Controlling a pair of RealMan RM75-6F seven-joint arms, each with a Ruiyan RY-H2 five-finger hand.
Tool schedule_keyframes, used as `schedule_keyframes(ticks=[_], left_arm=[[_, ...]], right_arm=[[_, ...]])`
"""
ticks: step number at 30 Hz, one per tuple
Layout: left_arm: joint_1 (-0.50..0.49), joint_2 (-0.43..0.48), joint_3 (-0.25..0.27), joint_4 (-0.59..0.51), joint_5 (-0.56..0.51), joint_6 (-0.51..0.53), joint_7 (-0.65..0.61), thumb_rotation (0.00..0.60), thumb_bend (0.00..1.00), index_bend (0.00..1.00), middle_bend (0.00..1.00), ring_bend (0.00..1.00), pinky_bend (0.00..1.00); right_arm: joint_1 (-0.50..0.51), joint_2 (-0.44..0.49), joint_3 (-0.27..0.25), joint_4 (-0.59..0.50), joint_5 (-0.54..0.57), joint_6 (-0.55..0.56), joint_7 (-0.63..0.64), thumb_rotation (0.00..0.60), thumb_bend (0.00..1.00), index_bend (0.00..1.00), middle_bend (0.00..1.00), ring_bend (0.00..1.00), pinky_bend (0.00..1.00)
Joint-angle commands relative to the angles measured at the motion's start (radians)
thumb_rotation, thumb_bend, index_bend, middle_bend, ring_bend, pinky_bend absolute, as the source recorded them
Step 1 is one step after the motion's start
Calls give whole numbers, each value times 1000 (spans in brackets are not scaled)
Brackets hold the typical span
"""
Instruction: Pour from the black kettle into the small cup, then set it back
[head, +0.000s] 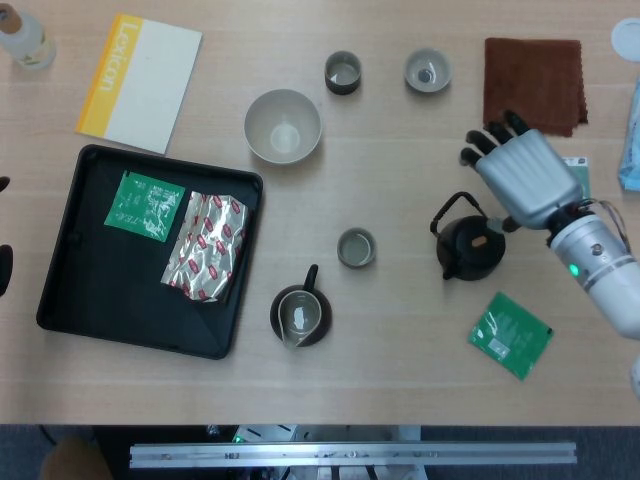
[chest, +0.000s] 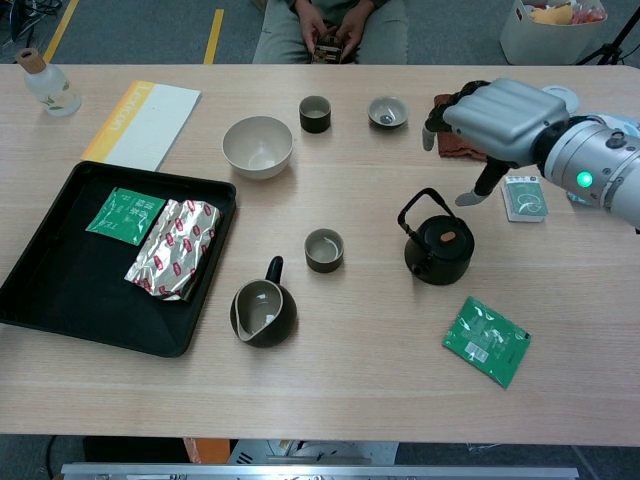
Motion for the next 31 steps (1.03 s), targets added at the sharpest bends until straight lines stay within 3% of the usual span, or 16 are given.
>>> schedule_keyframes(ticks=[1, 5, 10, 15, 21, 31], left_arm=[[-2, 1, -1, 1, -3, -5, -8, 600, 432, 154, 238, 191, 171], [-6, 7, -3, -4, -13, -14, -24, 600, 432, 153, 238, 191, 171], [-8, 5, -4, -5, -23, -20, -22, 600, 432, 153, 238, 191, 171], [-3, -8, -9, -2, -7, 9, -30, 600, 432, 154, 239, 191, 171], [12, -11, 3, -14, 13, 33, -11, 600, 432, 153, 239, 191, 171], [23, -15, 13, -22, 16, 38, 14, 600, 432, 154, 239, 191, 171]], right_arm=[[-79, 46, 7, -26, -87, 91, 62, 561, 116, 303, 247, 165, 121], [-188, 64, -8, -3, -221, 232, 127, 599, 225, 342, 318, 232, 154], [-327, 64, -25, 36, -357, 386, 208, 600, 284, 437, 394, 330, 243], [-438, 77, -31, 50, -417, 473, 254, 600, 288, 450, 420, 362, 254], [-545, 101, -33, 51, -459, 533, 290, 600, 289, 450, 423, 362, 254], [-621, 132, 2, 43, -493, 512, 295, 600, 289, 450, 423, 362, 254]])
